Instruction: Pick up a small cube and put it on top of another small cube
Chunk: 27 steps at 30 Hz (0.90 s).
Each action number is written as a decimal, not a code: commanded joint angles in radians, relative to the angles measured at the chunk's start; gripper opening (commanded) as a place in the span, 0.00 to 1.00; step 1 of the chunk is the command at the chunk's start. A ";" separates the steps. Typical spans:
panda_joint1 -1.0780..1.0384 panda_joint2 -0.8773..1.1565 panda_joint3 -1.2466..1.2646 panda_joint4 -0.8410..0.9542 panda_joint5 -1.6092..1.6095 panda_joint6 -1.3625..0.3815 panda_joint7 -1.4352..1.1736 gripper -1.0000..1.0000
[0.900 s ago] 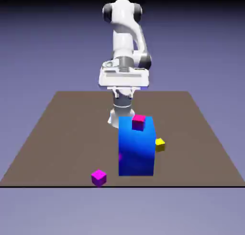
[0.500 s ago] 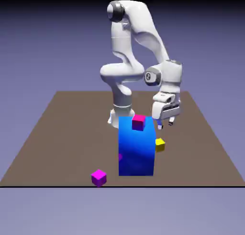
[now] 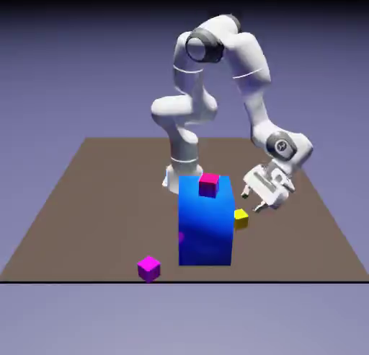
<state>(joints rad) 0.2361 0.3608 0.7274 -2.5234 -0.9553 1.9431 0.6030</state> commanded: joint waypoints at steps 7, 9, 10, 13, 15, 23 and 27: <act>0.003 0.145 -0.125 0.001 -0.193 0.055 0.109 0.00; 0.002 0.113 -0.097 0.001 -0.150 0.043 0.084 0.00; 0.002 0.080 -0.069 0.001 -0.106 0.030 0.060 0.00; 0.008 -0.020 0.008 0.000 -0.003 0.001 0.019 0.00; 0.034 -0.092 -0.018 0.024 0.012 -0.021 0.004 0.00; 0.120 -0.381 -0.308 0.188 0.162 -0.199 -0.331 0.00; 0.151 -0.494 -0.447 0.262 0.234 -0.281 -0.501 0.00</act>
<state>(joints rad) 0.3870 -0.1327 0.2803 -2.2617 -0.7197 1.6611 0.1021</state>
